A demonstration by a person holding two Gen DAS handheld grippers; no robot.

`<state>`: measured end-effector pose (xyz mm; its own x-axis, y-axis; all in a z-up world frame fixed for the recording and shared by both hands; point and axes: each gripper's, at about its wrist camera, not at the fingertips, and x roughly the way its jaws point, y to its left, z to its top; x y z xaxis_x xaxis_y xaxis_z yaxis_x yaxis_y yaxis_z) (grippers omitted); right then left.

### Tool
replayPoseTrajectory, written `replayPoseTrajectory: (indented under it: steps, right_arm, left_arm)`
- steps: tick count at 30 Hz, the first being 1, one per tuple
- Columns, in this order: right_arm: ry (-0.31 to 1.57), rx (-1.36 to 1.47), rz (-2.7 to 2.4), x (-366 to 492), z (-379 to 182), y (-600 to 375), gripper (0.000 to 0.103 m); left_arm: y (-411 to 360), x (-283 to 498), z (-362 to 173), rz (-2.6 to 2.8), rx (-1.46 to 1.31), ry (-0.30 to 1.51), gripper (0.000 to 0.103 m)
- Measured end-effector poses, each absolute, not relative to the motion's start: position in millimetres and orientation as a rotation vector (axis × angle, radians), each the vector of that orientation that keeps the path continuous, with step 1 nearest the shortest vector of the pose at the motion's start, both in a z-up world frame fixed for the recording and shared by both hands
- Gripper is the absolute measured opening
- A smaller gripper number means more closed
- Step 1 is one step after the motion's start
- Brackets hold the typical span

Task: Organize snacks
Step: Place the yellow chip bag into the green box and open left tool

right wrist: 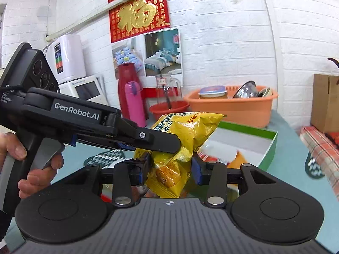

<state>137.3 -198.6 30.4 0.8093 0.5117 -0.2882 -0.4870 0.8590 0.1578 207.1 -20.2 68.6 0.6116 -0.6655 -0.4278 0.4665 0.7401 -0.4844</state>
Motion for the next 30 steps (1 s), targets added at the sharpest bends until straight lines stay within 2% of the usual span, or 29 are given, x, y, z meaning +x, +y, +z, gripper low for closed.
replayPoseTrajectory:
  steps: [13,15,16,17,18,22,30]
  right_arm:
    - [0.357,0.082,0.506,221,15,-211,0.07]
    - [0.368,0.071,0.499,229,6,-209,0.073]
    - [0.378,0.056,0.487,232,2,-208,0.077]
    - [0.398,0.024,0.466,236,-2,-204,0.096]
    - [0.42,-0.015,0.443,239,-6,-200,0.103]
    - [0.414,-0.106,0.376,228,-8,-200,0.103]
    - [0.306,-0.025,0.374,162,35,-223,0.103]
  left_arm:
    - [-28,295,43,-0.641,-0.385,0.668,0.06]
    - [-28,301,34,-0.621,-0.38,0.681,0.085]
    - [-28,303,29,-0.606,-0.38,0.695,0.103]
    - [-28,303,25,-0.572,-0.38,0.703,0.103]
    - [-27,300,21,-0.524,-0.375,0.701,0.103]
    - [-18,289,24,-0.517,-0.366,0.698,0.103]
    - [3,214,71,-0.494,-0.367,0.634,0.103]
